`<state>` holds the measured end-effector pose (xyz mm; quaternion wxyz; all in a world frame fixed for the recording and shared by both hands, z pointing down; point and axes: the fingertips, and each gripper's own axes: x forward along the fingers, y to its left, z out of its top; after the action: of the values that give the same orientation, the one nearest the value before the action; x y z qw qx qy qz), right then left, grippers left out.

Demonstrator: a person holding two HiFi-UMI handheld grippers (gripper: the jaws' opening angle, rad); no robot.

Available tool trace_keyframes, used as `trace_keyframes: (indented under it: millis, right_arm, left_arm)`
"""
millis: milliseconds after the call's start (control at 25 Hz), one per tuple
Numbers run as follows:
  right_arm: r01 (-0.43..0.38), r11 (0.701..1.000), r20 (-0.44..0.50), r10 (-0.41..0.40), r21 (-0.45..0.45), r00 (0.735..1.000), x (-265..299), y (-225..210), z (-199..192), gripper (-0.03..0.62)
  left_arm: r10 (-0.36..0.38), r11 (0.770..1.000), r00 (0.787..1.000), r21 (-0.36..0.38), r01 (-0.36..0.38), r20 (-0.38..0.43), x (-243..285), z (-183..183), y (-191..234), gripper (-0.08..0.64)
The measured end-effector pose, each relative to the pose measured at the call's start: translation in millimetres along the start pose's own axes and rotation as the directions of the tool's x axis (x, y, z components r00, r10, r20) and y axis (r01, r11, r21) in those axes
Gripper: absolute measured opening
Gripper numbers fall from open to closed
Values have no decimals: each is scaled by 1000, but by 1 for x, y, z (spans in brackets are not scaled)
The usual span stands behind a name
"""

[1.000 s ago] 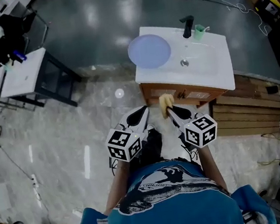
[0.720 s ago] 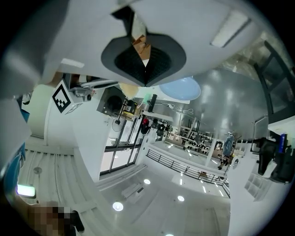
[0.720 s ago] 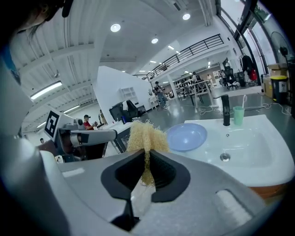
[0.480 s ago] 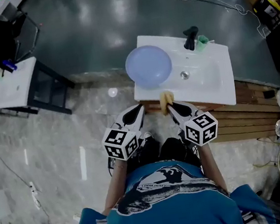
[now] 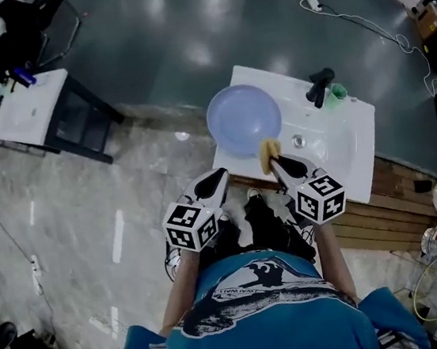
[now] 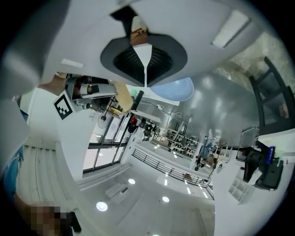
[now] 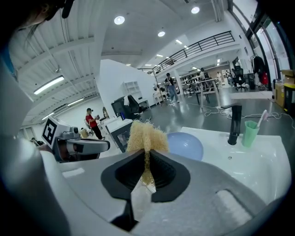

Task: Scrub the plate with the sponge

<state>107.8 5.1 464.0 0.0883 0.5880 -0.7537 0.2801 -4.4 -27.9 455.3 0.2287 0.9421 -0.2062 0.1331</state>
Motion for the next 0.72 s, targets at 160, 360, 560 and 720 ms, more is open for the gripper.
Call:
trace_keyframes:
  millis: [160,360,560,720]
  right_arm:
    - [-50,998,-40,49,-43,998,20,-27,18,32]
    - [-109,990,-84,101,-90,991,46,-60,38,32]
    - [-148,981,-135,131,-123,982,76,-87,46,32]
    - [-153,979,-169,130,-134,977,105,-110,51,32]
  left_arm:
    - [65,995,998,-77,-63,17,23,3,15,39]
    - [174,976,985,-137,-171,15,46,1,35,112]
    - [239,952,970,-191,-241,-31,64,-14,55,149]
    - [280,925,956,-242,-293,-88,81,-30,69,189]
